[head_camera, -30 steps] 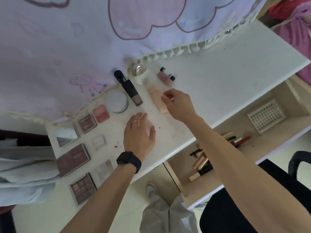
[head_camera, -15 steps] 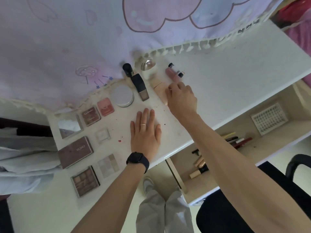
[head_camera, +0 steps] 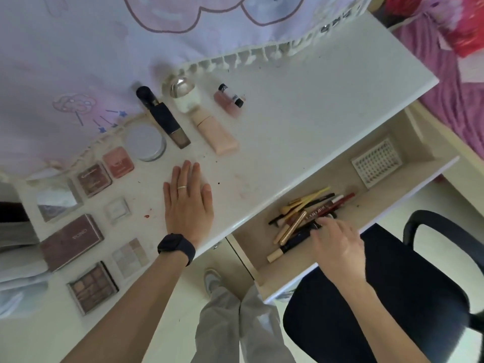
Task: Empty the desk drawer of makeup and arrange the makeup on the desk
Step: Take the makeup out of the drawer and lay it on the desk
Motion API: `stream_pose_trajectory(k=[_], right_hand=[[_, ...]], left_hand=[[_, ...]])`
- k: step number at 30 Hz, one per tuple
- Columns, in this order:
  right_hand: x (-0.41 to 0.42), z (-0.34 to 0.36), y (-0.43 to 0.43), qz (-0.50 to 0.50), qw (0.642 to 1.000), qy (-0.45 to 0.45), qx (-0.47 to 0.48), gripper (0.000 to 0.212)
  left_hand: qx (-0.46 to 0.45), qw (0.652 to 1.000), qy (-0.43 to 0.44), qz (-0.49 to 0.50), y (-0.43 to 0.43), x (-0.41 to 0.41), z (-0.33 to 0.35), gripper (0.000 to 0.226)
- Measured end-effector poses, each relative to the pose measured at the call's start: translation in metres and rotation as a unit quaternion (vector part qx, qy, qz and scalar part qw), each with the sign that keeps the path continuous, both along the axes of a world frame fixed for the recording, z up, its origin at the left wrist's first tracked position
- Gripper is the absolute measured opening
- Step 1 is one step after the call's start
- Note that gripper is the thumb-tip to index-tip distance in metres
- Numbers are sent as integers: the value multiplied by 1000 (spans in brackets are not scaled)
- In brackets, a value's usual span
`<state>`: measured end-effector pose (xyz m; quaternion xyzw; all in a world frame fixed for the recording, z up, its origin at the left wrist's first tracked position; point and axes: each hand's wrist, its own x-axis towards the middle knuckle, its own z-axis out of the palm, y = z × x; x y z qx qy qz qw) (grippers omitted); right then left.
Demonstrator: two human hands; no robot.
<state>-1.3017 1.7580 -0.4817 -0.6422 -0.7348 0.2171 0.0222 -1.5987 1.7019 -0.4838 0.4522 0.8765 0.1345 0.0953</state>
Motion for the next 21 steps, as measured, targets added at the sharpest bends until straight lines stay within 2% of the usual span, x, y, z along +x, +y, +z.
stream_pose_trajectory(k=[3, 5, 7, 9, 11, 14, 21], right_hand=[[30, -10, 14, 58, 981, -172, -68, 42], [39, -17, 31, 85, 972, -200, -90, 45], [38, -24, 48, 124, 964, -208, -111, 45], [33, -32, 64, 183, 948, -223, -136, 47], [26, -39, 77, 223, 931, -237, -168, 50], [19, -50, 90, 263, 907, -264, -197, 51], [15, -62, 99, 329, 880, -300, -168, 54]], left_hand=[[72, 995, 8, -65, -3, 19, 6, 44], [135, 975, 4, -178, -10, 52, 7, 40], [160, 946, -45, -277, -17, 95, 4, 35], [90, 937, -128, -314, -17, 136, -3, 30], [-50, 936, -218, -272, -8, 166, -17, 32], [-217, 914, -229, -254, 11, 185, -42, 36], [-312, 899, -213, -222, 29, 192, -67, 29]])
